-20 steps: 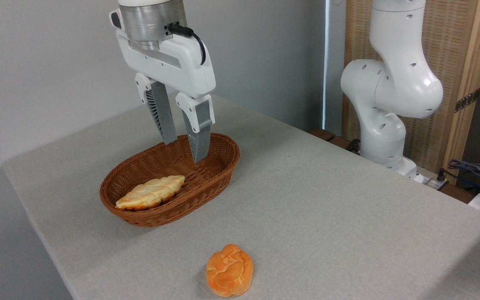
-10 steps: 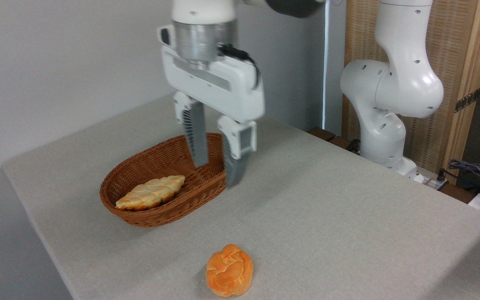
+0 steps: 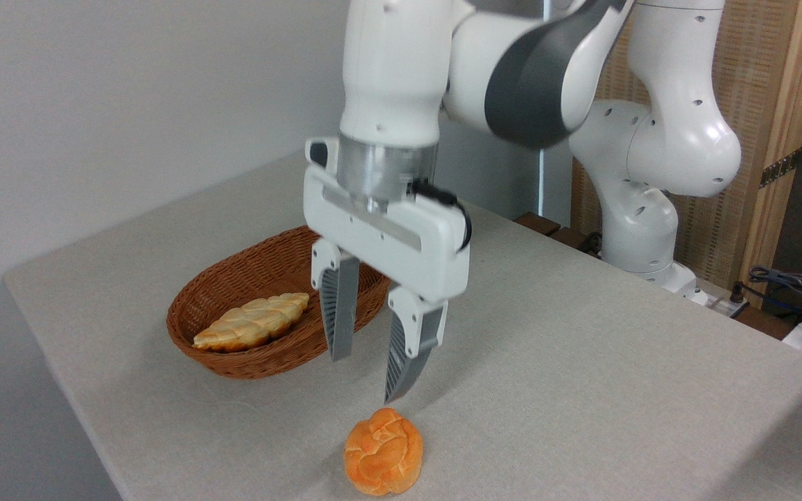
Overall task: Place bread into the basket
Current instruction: 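Lower the open gripper over the round orange bun, then close the gripper on the orange bun and lift it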
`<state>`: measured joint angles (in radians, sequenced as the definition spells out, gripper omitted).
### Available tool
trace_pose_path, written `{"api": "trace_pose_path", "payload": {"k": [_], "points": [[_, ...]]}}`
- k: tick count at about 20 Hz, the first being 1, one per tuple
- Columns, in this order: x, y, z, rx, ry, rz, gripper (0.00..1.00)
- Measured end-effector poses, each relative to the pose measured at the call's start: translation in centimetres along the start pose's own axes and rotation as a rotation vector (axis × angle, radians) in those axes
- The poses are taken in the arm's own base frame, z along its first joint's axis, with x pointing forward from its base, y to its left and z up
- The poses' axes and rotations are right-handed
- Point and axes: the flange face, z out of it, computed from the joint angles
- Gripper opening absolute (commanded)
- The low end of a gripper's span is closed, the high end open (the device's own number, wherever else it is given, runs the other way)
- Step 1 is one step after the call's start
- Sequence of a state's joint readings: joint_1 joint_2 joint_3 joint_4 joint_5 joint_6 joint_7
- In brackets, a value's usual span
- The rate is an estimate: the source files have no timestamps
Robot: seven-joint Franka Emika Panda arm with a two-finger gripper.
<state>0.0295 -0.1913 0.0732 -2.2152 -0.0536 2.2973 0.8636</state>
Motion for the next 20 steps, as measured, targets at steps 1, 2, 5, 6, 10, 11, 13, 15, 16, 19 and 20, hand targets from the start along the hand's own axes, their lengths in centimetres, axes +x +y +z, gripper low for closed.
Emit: {"api": "trace_pose_path", "payload": {"k": [1,2,5,6,10,11,13,15,16,19,20], "points": [[-0.2,0.4,1.0,0.000,-0.001,0.002,1.00],[-0.4,0.6,1.5,0.000,-0.002,0.002,1.00],[-0.6,0.8,2.3,0.006,0.003,0.002,1.00],[-0.6,0.8,2.3,0.014,0.009,0.002,1.00],[-0.6,0.7,2.8,0.015,0.009,0.004,1.00],[-0.6,0.8,3.1,0.011,0.005,0.015,1.00],[-0.6,0.8,3.7,0.004,-0.004,0.039,1.00],[-0.6,0.7,4.4,0.003,-0.006,0.048,1.00],[-0.5,0.5,4.7,0.011,-0.001,0.050,1.00],[-0.4,0.1,5.2,0.034,0.014,0.053,1.00],[-0.4,0.0,5.3,0.036,0.015,0.055,1.00]]}}
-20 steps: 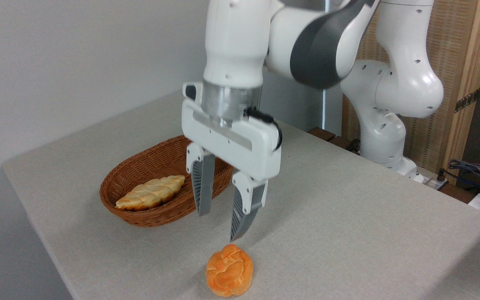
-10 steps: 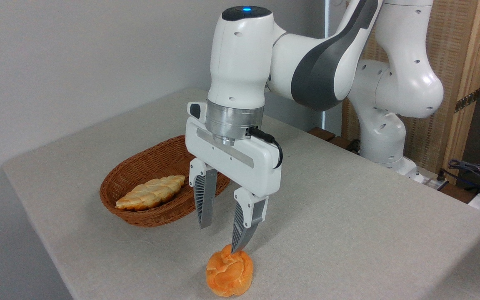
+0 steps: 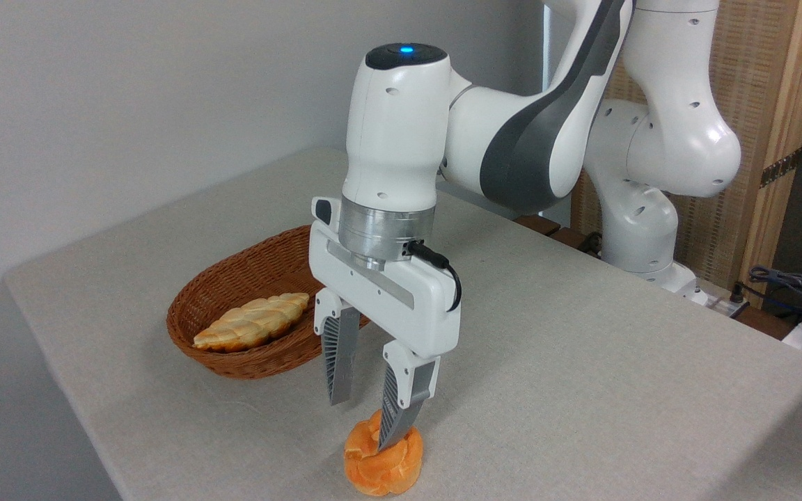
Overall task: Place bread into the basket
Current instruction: 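Close the gripper on the orange bun and lift it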
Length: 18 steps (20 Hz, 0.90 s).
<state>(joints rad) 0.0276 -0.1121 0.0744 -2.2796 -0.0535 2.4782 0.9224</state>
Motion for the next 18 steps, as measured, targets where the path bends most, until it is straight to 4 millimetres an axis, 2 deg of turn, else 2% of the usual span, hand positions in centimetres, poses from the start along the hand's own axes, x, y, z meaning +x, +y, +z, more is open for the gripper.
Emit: {"api": "trace_pose_path", "payload": {"k": [11,16,17,18], "points": [[-2.3,-1.8,0.5,0.004,-0.013,0.126,1.00],[-2.5,-1.6,1.9,-0.017,-0.030,0.128,1.00],[-2.5,-1.5,2.2,-0.022,-0.034,0.128,0.87],[-2.5,-1.5,2.6,-0.027,-0.038,0.129,0.56]]}}
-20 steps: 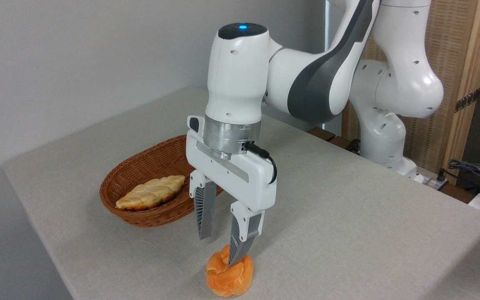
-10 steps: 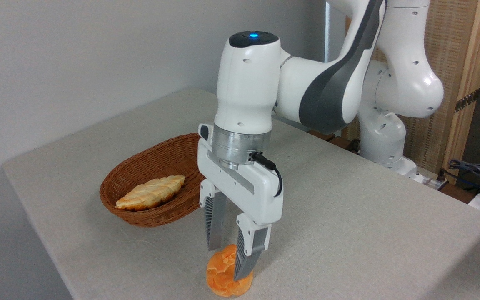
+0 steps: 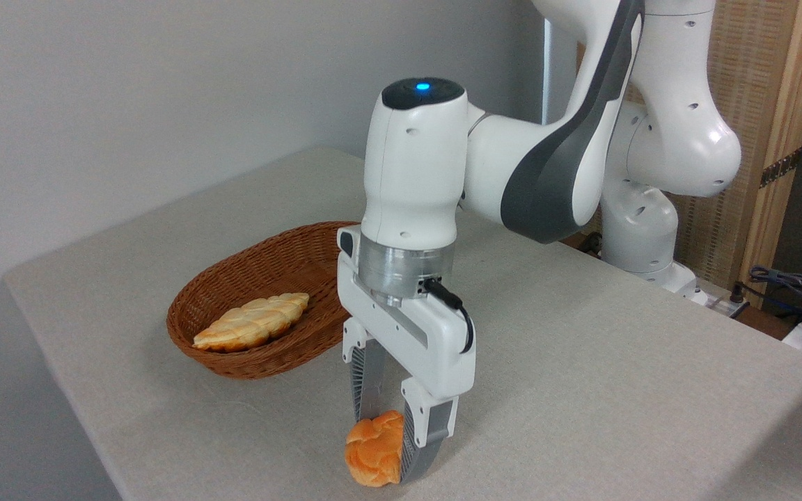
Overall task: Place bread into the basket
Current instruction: 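Close the gripper on the orange bun and lift it, then carry the bun over the wicker basket and lower it inside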
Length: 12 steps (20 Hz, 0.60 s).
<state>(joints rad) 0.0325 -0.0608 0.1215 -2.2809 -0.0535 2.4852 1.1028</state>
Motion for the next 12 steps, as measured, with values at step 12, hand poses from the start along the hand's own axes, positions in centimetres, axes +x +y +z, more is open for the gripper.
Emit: {"api": "trace_pose_path", "payload": {"k": [12], "points": [[0.16,0.13,0.42,-0.006,-0.003,0.040,0.36]]}}
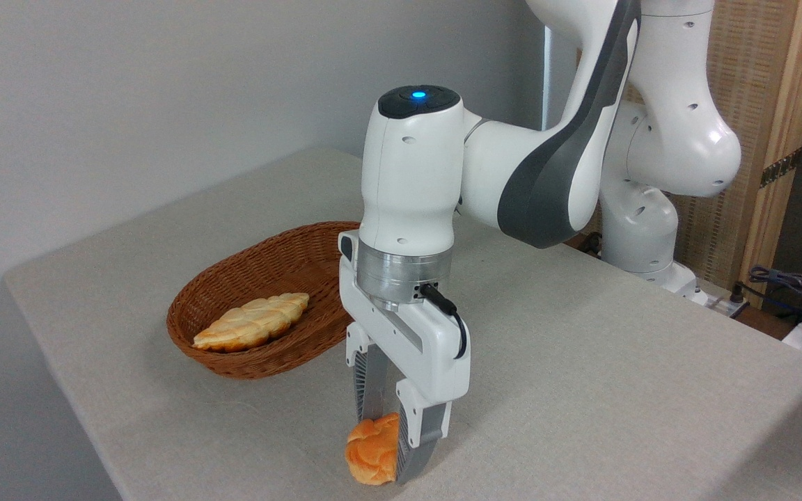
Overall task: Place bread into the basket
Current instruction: 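Carry the bun over the wicker basket and lower it inside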
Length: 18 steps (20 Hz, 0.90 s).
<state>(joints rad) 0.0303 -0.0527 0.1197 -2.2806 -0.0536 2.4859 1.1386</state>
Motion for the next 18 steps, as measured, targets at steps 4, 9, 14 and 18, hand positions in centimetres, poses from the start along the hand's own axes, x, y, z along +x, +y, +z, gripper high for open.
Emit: {"api": "trace_pose_path", "payload": {"k": [4,9,14,18], "points": [[0.1,0.0,0.0,0.000,0.000,0.001,0.36],[0.3,-0.4,-0.5,0.007,0.005,-0.002,0.37],[3.0,-2.9,-7.9,-0.129,-0.011,-0.083,0.40],[7.6,-1.0,-15.2,-0.263,-0.016,-0.049,0.41]]}}
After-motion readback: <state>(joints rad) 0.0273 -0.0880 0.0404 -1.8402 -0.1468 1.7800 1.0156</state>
